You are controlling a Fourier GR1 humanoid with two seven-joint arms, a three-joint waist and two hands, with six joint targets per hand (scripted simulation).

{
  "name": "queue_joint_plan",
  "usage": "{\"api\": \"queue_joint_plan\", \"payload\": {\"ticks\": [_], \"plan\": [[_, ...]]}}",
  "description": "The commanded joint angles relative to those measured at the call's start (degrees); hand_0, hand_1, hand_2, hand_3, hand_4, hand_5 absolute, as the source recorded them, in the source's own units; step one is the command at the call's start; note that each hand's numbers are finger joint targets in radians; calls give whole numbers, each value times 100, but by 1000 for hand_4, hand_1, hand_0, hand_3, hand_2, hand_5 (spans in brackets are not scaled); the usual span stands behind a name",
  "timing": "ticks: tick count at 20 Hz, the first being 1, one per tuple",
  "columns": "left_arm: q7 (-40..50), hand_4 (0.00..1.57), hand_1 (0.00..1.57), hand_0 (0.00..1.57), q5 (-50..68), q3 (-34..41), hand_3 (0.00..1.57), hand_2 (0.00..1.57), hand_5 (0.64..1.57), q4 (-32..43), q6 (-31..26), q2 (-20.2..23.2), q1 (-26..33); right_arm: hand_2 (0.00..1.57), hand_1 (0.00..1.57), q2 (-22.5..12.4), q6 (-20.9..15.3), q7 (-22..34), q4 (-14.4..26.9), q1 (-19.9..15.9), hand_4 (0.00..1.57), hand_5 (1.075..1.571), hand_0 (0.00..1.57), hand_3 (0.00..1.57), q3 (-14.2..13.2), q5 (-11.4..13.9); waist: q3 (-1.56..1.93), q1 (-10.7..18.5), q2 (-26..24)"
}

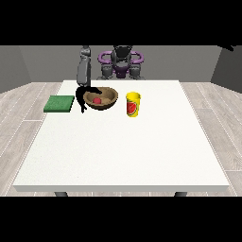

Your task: Pick the cup and pour the ball into the bowl, then pick the bowl and place it on the pad

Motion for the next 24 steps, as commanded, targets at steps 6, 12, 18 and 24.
{"api": "queue_joint_plan", "payload": {"ticks": [6, 12, 18, 24], "plan": [[57, 581, 0, 0, 161, 51, 0, 0, 1567, 13, -148, 156, -95, 1571, 1571, -47, -821, 764, 338, 229, 1073, 1476, 1571, 1571, 92, 322, 138, 256, 243], [-177, 707, 0, 0, 121, 248, 0, 0, 1570, 629, -480, 369, 261, 1571, 1571, -608, -996, 1858, -188, 84, 1065, 1517, 1571, 1571, 189, 394, 123, 76, -208], [-546, 723, 0, 0, -73, 540, 0, 0, 1569, 1486, -427, 645, 588, 1571, 1571, -673, -992, 3225, -650, -404, 1034, 1534, 1571, 1571, 513, 367, 136, -688, -748], [-520, 703, 0, 0, 72, 632, 0, 0, 1565, 1627, -578, 946, 525, 1571, 1571, -1830, -638, 3577, -537, -858, 973, 1564, 1571, 1571, 410, 585, 142, -667, -532]]}}
